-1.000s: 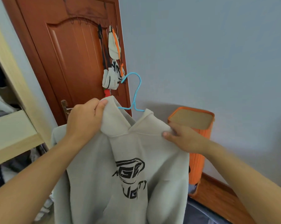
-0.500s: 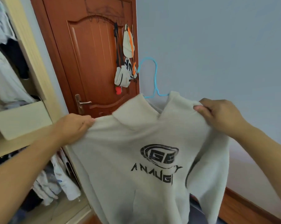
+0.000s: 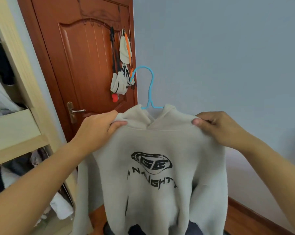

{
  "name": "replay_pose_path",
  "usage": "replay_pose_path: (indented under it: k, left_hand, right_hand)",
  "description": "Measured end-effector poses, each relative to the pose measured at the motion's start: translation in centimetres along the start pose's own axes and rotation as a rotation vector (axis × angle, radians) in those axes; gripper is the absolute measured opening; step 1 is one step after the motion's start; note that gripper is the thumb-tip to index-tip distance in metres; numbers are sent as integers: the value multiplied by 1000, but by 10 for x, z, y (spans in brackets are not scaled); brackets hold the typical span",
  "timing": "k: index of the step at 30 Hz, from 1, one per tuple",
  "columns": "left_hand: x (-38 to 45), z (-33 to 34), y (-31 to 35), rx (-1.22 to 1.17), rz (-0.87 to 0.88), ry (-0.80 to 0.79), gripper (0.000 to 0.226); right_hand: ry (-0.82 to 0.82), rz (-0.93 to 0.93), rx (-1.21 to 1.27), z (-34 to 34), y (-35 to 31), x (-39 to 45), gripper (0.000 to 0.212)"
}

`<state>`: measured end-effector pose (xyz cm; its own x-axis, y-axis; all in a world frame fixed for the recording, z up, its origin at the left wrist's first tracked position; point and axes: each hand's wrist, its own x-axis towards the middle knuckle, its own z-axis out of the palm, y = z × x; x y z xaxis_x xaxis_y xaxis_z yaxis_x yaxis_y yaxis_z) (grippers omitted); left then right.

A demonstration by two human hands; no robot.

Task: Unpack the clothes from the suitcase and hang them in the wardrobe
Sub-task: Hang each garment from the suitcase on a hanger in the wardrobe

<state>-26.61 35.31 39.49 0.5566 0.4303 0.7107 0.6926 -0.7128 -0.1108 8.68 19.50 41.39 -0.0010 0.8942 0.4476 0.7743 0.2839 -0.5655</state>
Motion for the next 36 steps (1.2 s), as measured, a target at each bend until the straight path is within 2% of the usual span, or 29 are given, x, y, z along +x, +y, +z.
replay_pose_path:
  k: [2,4,5,6,8,10,12,14,17,21,25,27,28,32,36]
  left_hand:
    - [1,0,-6,42,127,12,61]
    - [4,-2,-8,112,251,-41,60]
    - [6,-4,-9,153,287,-42,58]
    - [9,-8,-10,183,267,-18,54]
    - [16,-21,-12,128,62,51,48]
    - [21,-31,-13,34,-112,99,48]
    - [24,-42,-16,16,-177,107,46]
    - [26,-54,-23,4,-216,92,44]
    - [26,-79,-38,19,-246,57,45]
    - [14,-118,-71,26,-316,66,35]
    - [1,-168,-114,201,-432,24,35]
    - [0,-194,-138,282,-489,14,39]
    - [-1,-208,-151,306,-521,24,41]
    - [-7,-254,-197,335,-589,119,40]
    - [-23,-276,-235,337,-609,124,36]
  right_hand:
    - [39,-13,53,0,-3,-4,39]
    - [244,-55,143,8,-6,-3,31]
    - [297,-79,181,12,-9,0,29]
    - [285,-93,182,16,-11,2,31]
    - [173,-124,31,26,-12,4,37]
    - [169,-129,-175,35,-7,7,47]
    - [165,-101,-210,41,-7,17,52]
    - [115,-128,-223,45,-13,37,47]
    - [-13,-210,-225,48,-39,68,23]
    - [-343,-211,164,50,-94,96,20]
    - [-544,-339,374,50,-161,120,29]
    - [-570,-403,461,52,-196,129,60]
    - [-557,-446,463,55,-211,134,67]
    - [-617,-459,442,71,-264,162,37]
    - [-734,-418,350,100,-315,175,56]
